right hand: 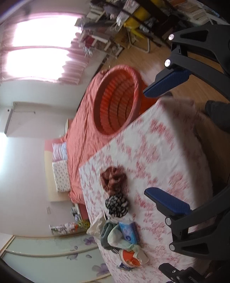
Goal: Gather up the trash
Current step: 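Grasp the orange paper cup with the left tool while the right grasps brown plaid cloth, then drop the cup in the orange basket with left tool while right drops the cloth, then grasp the blue snack bag with the left tool while the right grasps black floral cloth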
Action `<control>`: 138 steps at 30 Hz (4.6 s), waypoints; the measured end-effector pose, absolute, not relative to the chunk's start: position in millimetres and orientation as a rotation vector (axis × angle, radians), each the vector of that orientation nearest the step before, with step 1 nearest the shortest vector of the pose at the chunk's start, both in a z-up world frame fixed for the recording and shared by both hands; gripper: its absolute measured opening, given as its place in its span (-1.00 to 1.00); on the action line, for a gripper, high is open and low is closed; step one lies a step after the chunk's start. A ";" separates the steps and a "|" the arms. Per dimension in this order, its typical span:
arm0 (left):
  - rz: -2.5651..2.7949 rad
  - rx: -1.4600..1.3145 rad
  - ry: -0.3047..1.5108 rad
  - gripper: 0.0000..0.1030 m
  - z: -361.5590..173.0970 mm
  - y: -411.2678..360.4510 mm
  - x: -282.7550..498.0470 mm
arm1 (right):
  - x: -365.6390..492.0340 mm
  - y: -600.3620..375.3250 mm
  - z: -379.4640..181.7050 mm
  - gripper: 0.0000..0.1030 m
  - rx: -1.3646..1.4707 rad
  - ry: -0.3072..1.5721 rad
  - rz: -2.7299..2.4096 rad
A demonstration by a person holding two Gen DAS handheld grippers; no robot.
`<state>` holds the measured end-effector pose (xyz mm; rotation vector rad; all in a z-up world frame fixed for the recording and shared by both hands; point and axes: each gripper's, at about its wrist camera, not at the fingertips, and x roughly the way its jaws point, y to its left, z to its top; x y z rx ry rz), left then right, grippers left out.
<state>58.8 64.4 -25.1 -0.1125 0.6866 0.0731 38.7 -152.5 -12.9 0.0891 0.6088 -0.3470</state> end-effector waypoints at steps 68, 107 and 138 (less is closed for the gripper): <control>-0.280 -0.179 0.637 0.38 44.4 -7.7 161.0 | 104.4 -280.7 25.4 -0.61 0.277 0.558 -0.416; -0.655 -0.014 0.915 0.57 -29.8 -235.0 215.8 | 113.0 -408.0 -31.7 0.00 0.468 0.556 -0.547; 0.058 -0.145 0.745 0.67 2.2 117.8 177.6 | 192.0 -114.7 -17.0 0.05 0.161 0.742 0.011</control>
